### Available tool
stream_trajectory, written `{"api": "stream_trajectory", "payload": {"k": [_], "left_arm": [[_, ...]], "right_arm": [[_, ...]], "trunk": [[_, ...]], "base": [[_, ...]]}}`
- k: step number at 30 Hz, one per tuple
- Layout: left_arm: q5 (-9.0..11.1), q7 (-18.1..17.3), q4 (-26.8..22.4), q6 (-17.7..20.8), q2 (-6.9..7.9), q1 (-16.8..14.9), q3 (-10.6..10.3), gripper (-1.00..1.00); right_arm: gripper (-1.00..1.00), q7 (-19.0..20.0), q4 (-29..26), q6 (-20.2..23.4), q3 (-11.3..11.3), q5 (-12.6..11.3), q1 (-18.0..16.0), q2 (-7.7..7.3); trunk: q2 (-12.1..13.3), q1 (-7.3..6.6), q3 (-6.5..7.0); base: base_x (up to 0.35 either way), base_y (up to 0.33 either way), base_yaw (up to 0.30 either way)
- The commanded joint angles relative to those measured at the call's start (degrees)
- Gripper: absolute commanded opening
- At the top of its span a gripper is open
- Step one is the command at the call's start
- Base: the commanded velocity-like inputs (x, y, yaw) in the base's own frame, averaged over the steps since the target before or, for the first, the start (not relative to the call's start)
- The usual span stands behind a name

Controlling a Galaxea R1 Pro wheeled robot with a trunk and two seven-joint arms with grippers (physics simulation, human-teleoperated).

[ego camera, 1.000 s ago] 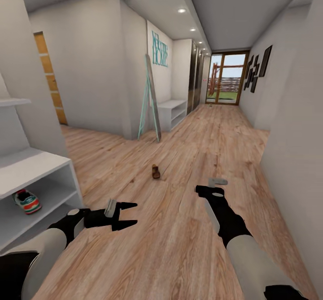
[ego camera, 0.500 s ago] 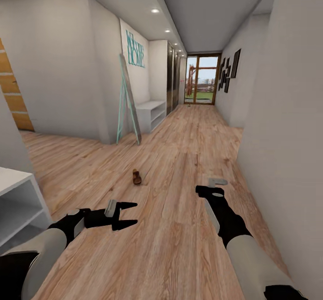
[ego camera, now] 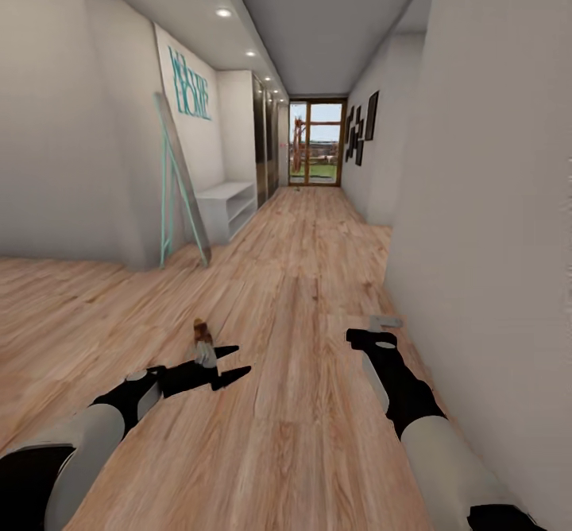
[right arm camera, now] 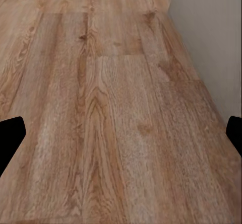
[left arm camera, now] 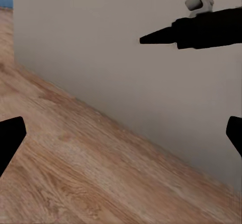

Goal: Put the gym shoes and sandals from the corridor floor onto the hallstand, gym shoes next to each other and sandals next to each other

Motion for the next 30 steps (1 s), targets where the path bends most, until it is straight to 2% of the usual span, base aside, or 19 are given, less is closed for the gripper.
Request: {"api": "stream_trajectory", "payload": {"k": [1,5,6,7,8,10,11,15,16,17,21,22,23,30], "left_arm": [[0.1,1.19,0.02,-0.19,-0.33,-0.03,0.06,1.0],[0.04,9.48,-0.07,-0.16,-2.18,-0.03,0.06,1.0],[0.03,15.51,-0.17,-0.18,-3.37,-0.03,0.06,1.0],[0.04,18.56,-0.23,-0.19,-3.95,-0.03,0.07,1.0],[0.05,24.07,-0.39,-0.2,-4.89,-0.03,0.07,1.0],[0.05,29.0,-0.63,-0.21,-5.56,-0.03,0.11,1.0],[0.09,33.72,-1.11,-0.21,-6.03,-0.03,0.13,1.0],[0.19,40.86,-1.93,-0.21,-6.52,-0.03,0.18,1.0],[0.34,44.76,-2.24,-0.26,-6.68,-0.03,0.31,1.0],[0.59,46.74,-2.36,-0.27,-6.78,-0.03,0.41,1.0],[2.17,49.95,-2.42,-0.29,-6.78,-0.03,0.71,1.0],[3.27,50.62,-2.38,-0.27,-6.73,-0.03,0.87,1.0],[5.2,51.25,-2.32,-0.24,-6.6,-0.03,1.0,1.0],[8.18,51.81,-2.16,-0.16,-6.37,-0.03,1.12,1.0]], "right_arm": [[1.0,-0.17,-0.05,0.25,-0.05,-0.15,-0.04,0.05],[1.0,-0.17,-0.05,0.25,-0.05,-0.15,-0.04,0.05],[1.0,-0.17,-0.04,0.25,-0.01,-0.13,-0.04,0.05],[1.0,-0.17,-0.04,0.25,0.0,-0.12,-0.04,0.05],[1.0,-0.17,-0.03,0.25,0.01,-0.07,-0.04,0.05],[1.0,-0.17,-0.03,0.25,0.02,0.03,-0.04,0.06],[1.0,-0.14,0.0,0.25,0.06,0.19,-0.04,0.09],[1.0,-0.09,0.03,0.21,0.15,0.35,-0.04,0.12],[1.0,-0.05,0.04,0.18,0.18,0.41,-0.04,0.12],[1.0,-0.03,0.04,0.18,0.18,0.43,-0.04,0.13],[1.0,0.03,0.03,0.2,0.19,0.45,-0.04,0.13],[1.0,0.0,0.0,0.2,0.2,0.46,-0.04,0.13],[1.0,-0.04,-0.05,0.23,0.25,0.46,-0.04,0.13],[1.0,-0.15,-0.12,0.25,0.3,0.46,-0.04,0.13]], "trunk": [[-0.02,0.02,-0.03],[-0.02,0.02,0.08],[-0.02,0.02,0.11],[-0.02,0.02,0.14],[-0.02,0.02,0.17],[-0.02,0.02,0.21],[-0.02,0.02,0.22],[-0.02,0.02,0.25],[-0.02,0.02,0.25],[-0.02,0.02,0.26],[-0.02,0.02,0.26],[-0.02,0.02,0.26],[-0.02,0.02,0.26],[-0.02,0.02,0.28]], "base": [[0.348,0.0,-0.3],[0.348,0.0,-0.3],[0.348,0.0,-0.3],[0.348,0.0,-0.3],[0.348,0.0,-0.275],[0.348,0.0,-0.214],[0.348,0.0,-0.122],[0.348,0.0,-0.072],[0.348,0.0,-0.026],[0.348,0.0,-0.016],[0.348,0.0,-0.009],[0.348,0.0,-0.003],[0.348,0.0,-0.002],[0.348,0.0,0.0]]}}
